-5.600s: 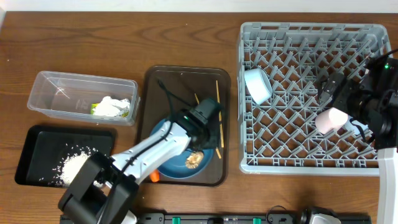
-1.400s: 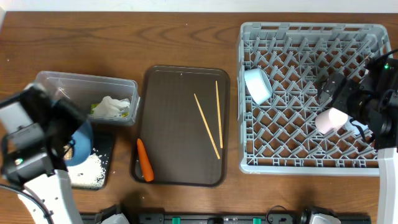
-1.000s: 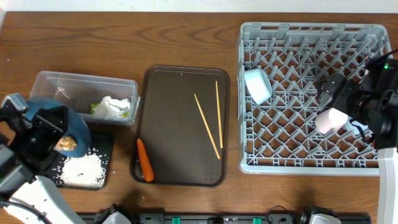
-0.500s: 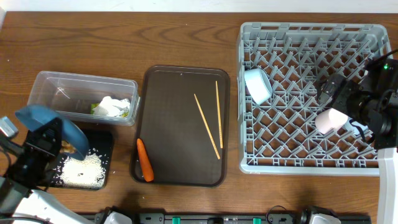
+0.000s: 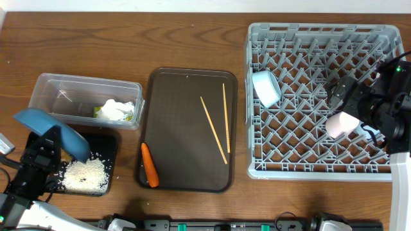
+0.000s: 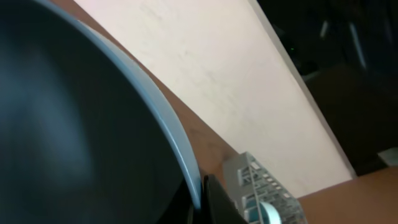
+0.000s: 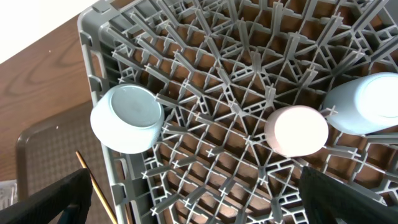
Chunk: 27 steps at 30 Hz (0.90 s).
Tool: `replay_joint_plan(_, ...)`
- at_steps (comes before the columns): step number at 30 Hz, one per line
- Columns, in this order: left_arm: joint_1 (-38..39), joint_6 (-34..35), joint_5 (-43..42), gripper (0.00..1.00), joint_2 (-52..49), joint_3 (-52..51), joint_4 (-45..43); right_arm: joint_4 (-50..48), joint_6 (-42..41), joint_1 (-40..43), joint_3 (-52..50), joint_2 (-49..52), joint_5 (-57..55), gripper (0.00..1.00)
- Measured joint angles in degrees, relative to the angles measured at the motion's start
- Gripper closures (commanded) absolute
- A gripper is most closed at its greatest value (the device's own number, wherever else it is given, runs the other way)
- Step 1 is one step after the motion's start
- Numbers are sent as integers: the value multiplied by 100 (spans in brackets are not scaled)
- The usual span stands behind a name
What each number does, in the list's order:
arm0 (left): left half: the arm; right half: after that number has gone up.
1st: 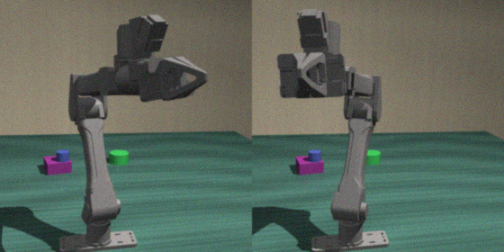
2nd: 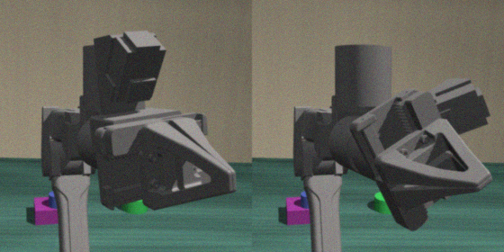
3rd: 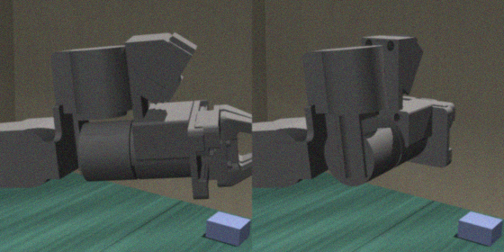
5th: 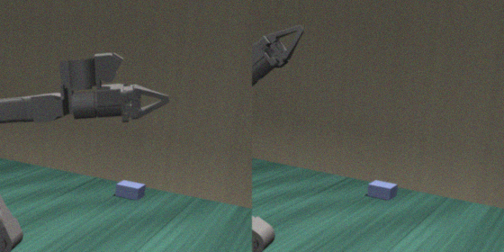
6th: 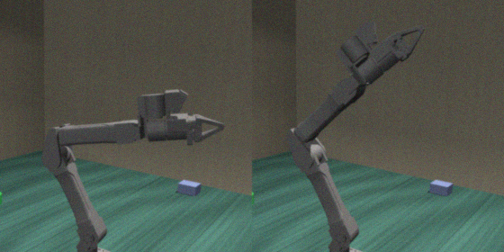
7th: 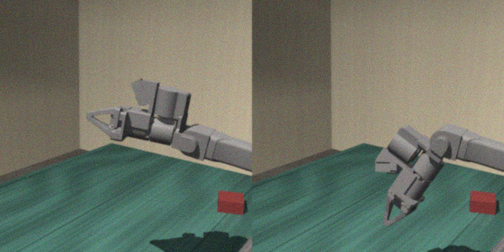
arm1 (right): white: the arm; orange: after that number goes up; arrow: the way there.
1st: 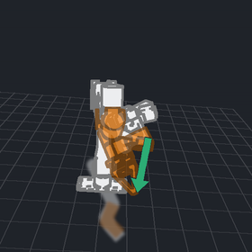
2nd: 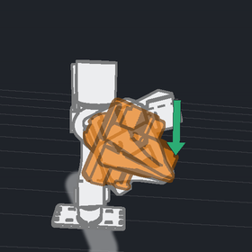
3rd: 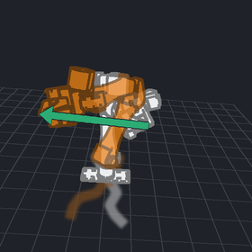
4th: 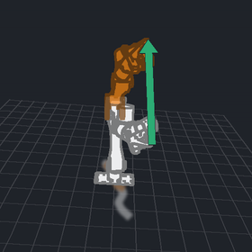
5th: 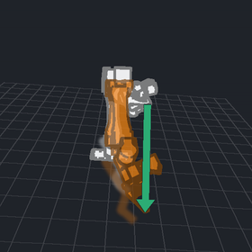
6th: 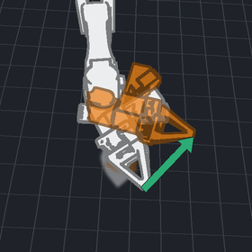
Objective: Sort waste into correct bins and load items into the dishwasher rack
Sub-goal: 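Carry the plate over the black tray and tip the fried food off, then carry the empty blue plate with the left gripper to the rack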
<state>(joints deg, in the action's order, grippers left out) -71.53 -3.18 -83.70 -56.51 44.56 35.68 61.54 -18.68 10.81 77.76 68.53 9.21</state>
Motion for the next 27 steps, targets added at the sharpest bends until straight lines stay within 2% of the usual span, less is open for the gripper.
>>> replay_joint_plan(5, 0, -343, 7, 94, -2, 4, 675, 17, 0, 0, 0, 0, 0, 1)
replay_joint_plan(11, 114, -549, -46, 94, 0, 4, 586, 0, 0, 0, 0, 0, 0, 2)
replay_joint_plan(14, 597, -527, -181, 94, 0, 4, 144, -74, 0, 0, 2, 0, 13, 2)
replay_joint_plan(18, 1722, 66, -247, 94, -2, 9, -1300, -133, 0, 0, 2, 0, 59, 2)
replay_joint_plan(23, 3816, 1840, 120, 94, -17, 13, -4308, -157, 0, 0, 0, 0, 116, 1)
replay_joint_plan(27, 5635, 2940, 914, 94, -107, 26, -6017, -330, -7, 0, 0, 0, -131, 1)
